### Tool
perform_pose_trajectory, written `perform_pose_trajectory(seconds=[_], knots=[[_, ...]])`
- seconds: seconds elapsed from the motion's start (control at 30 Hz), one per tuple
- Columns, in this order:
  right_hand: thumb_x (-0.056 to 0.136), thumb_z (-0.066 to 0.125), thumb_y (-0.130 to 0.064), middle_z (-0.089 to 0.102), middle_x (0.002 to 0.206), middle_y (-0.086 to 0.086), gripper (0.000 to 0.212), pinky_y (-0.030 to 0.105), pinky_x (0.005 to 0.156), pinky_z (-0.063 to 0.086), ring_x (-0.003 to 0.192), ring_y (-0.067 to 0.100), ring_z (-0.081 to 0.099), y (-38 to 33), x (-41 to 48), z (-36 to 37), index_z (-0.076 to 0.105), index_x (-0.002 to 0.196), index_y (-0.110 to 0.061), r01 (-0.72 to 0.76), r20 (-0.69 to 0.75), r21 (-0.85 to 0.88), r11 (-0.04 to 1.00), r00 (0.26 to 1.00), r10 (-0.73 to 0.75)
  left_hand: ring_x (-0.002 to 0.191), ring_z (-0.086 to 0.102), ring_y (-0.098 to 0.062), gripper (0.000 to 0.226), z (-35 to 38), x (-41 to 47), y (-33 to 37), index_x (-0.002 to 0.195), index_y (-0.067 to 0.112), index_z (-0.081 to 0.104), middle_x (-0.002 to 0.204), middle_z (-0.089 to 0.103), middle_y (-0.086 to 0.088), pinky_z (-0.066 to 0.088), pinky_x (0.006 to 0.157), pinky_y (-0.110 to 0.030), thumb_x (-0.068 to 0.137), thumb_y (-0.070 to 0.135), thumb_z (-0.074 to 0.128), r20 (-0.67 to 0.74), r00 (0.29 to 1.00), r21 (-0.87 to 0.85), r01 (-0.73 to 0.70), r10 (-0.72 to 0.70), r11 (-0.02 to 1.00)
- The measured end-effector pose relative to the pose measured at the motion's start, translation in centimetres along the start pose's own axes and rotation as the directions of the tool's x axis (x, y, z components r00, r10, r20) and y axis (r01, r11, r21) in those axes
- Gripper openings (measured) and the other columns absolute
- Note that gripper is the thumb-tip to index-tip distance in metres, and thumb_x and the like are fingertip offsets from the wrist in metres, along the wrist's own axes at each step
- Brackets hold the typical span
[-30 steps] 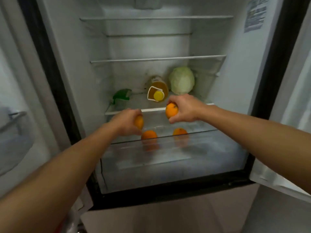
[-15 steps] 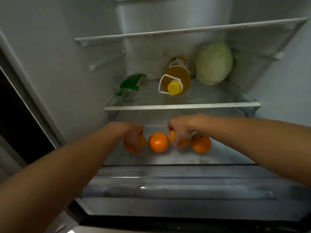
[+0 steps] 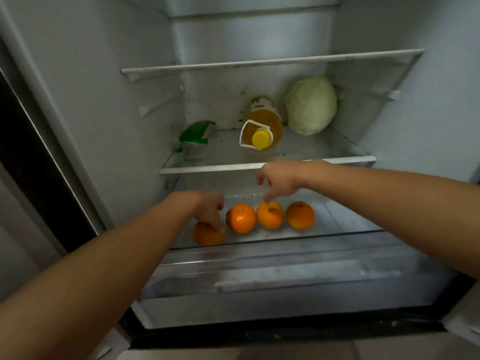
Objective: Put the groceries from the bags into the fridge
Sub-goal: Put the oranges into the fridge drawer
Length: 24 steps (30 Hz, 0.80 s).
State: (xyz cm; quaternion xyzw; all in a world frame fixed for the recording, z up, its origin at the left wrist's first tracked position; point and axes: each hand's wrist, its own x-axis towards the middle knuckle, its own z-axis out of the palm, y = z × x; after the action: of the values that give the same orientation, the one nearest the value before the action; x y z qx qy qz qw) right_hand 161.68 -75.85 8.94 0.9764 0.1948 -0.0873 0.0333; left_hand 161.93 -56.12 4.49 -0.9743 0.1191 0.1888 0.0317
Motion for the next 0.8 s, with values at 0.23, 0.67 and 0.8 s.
perform_pose_trajectory(seconds=[0.23,0.67,0.8], knots=[[0.083,0.070,-0.040,0.063,0.118,0.003,0.049,0.029,0.075,0.042,0.106,0.024,0.058,-2.2,-5.2,-1.4,0.058,0.126,-0.022,0.002,-0.233,-0.018,1.000,0.973,-0.006,0.109,0.054,-0.027,0.047,-1.5,-4.8,0.5,0.128,0.017,0.053,0.126,0.053,-0.008,0.048,0.088,-0.037,0.086,0.034,0.066,-0.320,0.946,0.030,-0.053,0.060,0.998],[0.084,0.059,-0.041,0.071,0.096,0.001,0.022,0.034,0.070,0.047,0.093,0.029,0.064,-15.7,-12.7,-0.5,0.067,0.097,-0.025,0.377,-0.639,-0.088,0.922,0.688,-0.343,0.087,0.062,-0.038,0.017,5.9,-27.8,-1.7,0.091,0.015,0.062,0.091,0.067,-0.013,0.051,0.069,-0.041,0.085,0.026,0.052,-0.764,0.643,0.021,0.104,-0.051,0.994],[0.086,0.056,-0.040,0.071,0.099,0.000,0.024,0.035,0.074,0.048,0.095,0.028,0.064,-20.3,-16.0,3.0,0.066,0.103,-0.026,0.513,-0.629,-0.144,0.846,0.613,-0.478,0.078,0.061,-0.039,0.017,11.0,-35.4,0.6,0.086,0.013,0.060,0.084,0.067,-0.012,0.048,0.061,-0.039,0.084,0.027,0.050,-0.787,0.605,-0.015,0.177,-0.121,0.984]])
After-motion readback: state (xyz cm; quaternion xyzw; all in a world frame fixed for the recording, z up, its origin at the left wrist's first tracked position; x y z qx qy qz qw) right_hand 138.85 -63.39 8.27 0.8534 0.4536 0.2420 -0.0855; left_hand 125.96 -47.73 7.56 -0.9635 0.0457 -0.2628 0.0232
